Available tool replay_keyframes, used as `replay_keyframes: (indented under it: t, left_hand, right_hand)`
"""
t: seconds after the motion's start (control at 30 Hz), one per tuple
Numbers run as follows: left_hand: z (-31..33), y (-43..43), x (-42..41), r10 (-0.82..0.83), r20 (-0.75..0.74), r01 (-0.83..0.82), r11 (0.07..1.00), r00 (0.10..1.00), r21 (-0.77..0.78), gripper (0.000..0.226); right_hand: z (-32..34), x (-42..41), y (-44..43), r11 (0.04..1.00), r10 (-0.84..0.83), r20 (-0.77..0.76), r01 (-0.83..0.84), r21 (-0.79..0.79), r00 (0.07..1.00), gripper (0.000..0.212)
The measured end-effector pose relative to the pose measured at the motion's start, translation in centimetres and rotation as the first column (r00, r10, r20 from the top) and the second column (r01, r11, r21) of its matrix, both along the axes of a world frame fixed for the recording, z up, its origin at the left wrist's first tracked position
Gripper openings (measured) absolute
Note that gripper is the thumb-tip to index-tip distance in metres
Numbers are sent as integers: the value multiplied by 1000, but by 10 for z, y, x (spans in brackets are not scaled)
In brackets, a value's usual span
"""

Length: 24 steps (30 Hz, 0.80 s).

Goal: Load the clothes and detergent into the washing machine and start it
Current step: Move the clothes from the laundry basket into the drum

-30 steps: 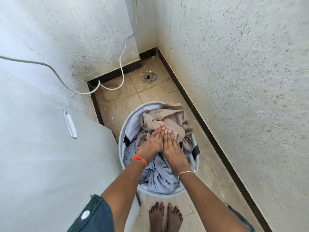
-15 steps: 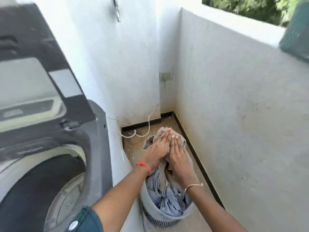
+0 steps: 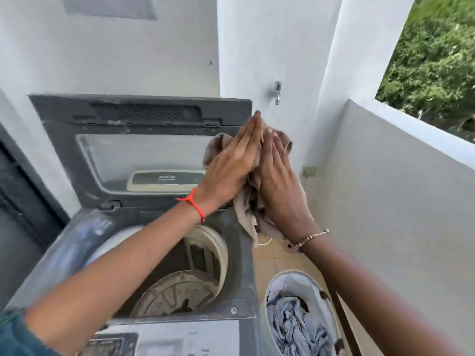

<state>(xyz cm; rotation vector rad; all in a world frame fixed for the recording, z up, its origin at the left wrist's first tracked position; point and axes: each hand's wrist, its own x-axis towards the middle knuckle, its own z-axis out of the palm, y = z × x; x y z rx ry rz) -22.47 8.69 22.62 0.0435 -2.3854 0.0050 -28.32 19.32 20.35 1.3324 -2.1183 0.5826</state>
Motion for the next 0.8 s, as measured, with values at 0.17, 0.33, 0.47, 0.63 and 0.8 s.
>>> replay_keyframes:
  t: [0.17, 0.33, 0.47, 0.63, 0.8]
  left_hand:
    - [47, -55, 78, 116, -137, -127, 989, 984, -75, 79]
    - [-1, -107, 135, 194, -78, -198, 979, 978, -48, 65]
    - [-95, -137, 152, 263, 79, -264, 965, 962, -1, 65]
    - [-204, -165, 161, 298, 463, -368, 927, 835, 68, 51]
    - [-289, -195, 138, 257, 672, -385, 922, 695, 45, 59]
  right_hand:
    - [42, 73, -69, 961, 148, 17, -140, -239, 989, 59]
    - [1, 122, -125, 958, 216, 18, -208, -199, 976, 66]
    - [-84, 138, -155, 983, 184, 31, -184, 10, 982, 55]
    - [-196, 130, -188, 906, 117, 152, -168, 388, 981, 53]
    - [-284, 118, -217, 765, 12, 381, -254, 592, 925, 54]
